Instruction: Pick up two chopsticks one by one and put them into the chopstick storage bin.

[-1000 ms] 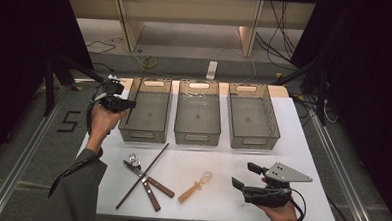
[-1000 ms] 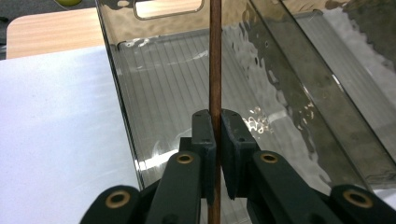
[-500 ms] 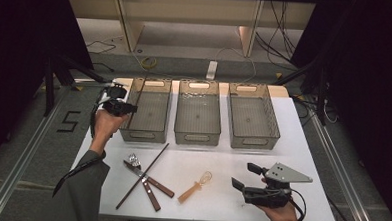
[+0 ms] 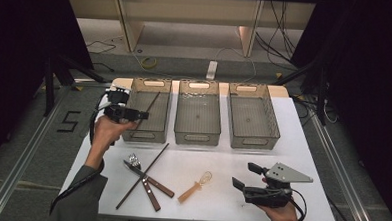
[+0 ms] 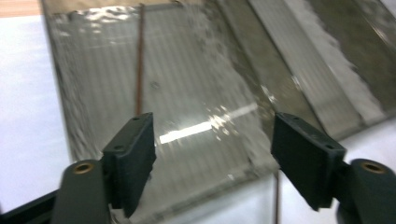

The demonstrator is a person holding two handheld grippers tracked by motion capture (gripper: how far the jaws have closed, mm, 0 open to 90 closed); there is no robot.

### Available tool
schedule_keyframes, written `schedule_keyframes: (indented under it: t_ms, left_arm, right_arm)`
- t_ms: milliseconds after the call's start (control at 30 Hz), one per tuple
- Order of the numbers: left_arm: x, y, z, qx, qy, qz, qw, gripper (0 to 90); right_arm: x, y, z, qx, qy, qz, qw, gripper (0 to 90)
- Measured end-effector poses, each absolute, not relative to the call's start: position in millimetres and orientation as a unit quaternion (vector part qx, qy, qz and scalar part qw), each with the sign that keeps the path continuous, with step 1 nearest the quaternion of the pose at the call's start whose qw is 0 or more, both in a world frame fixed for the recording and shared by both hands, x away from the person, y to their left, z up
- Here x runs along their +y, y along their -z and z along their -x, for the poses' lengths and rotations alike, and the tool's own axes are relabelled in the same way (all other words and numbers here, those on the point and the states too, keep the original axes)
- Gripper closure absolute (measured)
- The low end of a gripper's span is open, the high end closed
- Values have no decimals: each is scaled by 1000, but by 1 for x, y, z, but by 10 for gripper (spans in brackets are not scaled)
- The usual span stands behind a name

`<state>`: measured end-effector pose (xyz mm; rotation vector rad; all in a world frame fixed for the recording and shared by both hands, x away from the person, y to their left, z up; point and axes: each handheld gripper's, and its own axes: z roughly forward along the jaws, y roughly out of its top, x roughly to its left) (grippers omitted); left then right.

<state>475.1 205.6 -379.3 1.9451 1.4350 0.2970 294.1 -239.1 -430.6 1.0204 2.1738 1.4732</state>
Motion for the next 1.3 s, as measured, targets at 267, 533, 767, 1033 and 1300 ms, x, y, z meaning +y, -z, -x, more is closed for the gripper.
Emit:
schedule_keyframes:
  t_ms: [267, 533, 767, 1033, 1300]
  left_arm:
    - [192, 367, -439, 519, -123, -773, 343, 194]
    - [187, 375, -420, 518, -112, -788, 313, 168]
    - [185, 382, -406, 511, -102, -801, 295, 160]
    - [187, 396, -390, 511, -91, -816, 256, 159]
    - [186, 408, -379, 510, -72, -827, 228, 159]
  right_arm:
    - [-240, 430, -294, 761, -515, -358, 164, 251]
    - [-240, 428, -292, 760, -519, -355, 165, 251]
    - [-240, 429, -292, 762, -516, -353, 169, 251]
    - [-240, 429, -292, 761, -517, -355, 168, 251]
    - [-241, 429, -292, 762, -515, -355, 168, 251]
